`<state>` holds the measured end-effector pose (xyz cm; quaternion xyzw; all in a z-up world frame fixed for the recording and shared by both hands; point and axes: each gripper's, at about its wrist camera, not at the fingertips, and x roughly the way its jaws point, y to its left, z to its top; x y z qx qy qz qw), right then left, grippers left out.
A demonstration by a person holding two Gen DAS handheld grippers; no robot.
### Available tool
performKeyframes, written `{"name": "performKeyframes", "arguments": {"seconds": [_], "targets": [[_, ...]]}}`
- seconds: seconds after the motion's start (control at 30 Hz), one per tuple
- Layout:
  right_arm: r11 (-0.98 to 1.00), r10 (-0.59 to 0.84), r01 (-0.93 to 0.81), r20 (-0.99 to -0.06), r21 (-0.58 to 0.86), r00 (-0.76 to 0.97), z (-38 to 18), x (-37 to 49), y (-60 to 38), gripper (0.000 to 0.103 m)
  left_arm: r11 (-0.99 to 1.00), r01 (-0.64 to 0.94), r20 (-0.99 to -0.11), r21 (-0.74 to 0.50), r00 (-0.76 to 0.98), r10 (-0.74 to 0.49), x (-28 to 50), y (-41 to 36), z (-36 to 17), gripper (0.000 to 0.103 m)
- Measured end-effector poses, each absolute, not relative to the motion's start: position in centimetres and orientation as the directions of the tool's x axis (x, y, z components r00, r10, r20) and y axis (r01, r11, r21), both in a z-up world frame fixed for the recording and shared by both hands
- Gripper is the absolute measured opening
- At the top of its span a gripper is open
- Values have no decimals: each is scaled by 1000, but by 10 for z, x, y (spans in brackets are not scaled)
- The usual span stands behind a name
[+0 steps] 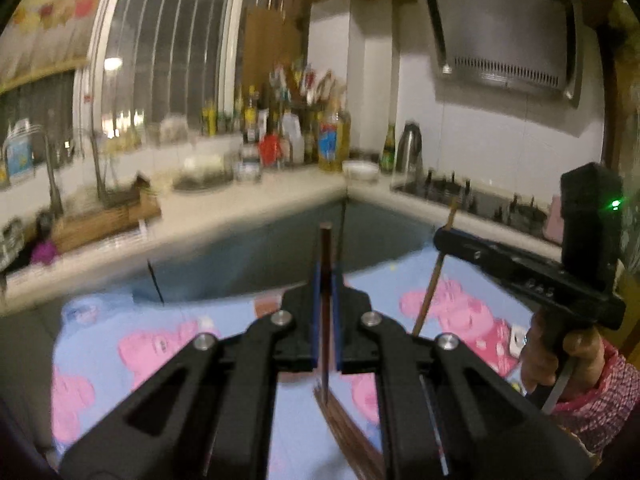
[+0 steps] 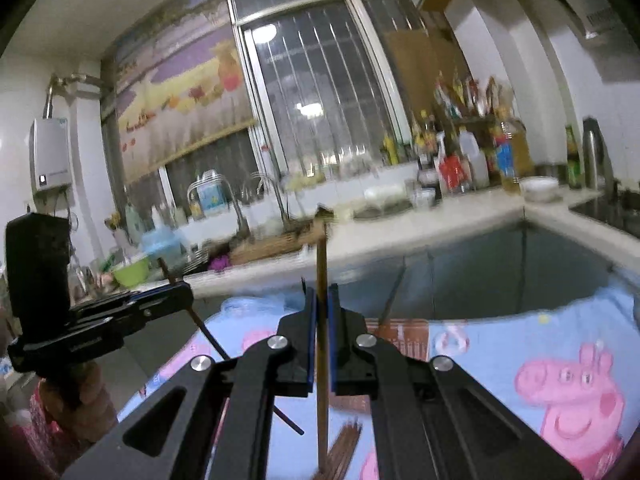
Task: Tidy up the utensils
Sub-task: 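Lift both held chopsticks upright over the pink basket, then insert both chopsticks into the pink basket and open both tools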
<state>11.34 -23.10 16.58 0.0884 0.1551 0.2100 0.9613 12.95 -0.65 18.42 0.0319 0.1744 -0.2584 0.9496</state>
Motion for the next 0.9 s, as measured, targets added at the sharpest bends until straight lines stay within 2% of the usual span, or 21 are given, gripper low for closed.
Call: {"name": "performKeyframes", "arguments": {"seconds": [0.1, 0.27, 0.5, 0.67, 0.83, 0.9], "targets": [[902, 411, -361, -219, 237, 885, 189, 140, -231, 0, 878, 479, -290, 13, 842, -455, 146, -16, 211, 5], [906, 390, -332, -209, 264, 897, 195, 198, -226, 0, 897, 440, -296, 44, 863, -409, 191, -34, 212, 5], [922, 373, -304, -342, 237, 863, 147, 258, -208, 0, 915, 403, -404, 13, 839, -364, 260, -43, 168, 5], [927, 372, -303, -437, 222, 819, 112, 273, -199, 0, 912, 409, -465, -8, 807, -365, 282, -45, 142, 5], [925, 380, -308, -526, 223, 761, 82, 289, -188, 0, 916, 401, -571, -5, 751, -332, 306, -57, 108, 5], [927, 375, -301, -525, 225, 763, 79, 290, -187, 0, 924, 383, -612, 5, 732, -300, 314, -62, 95, 14]]}}
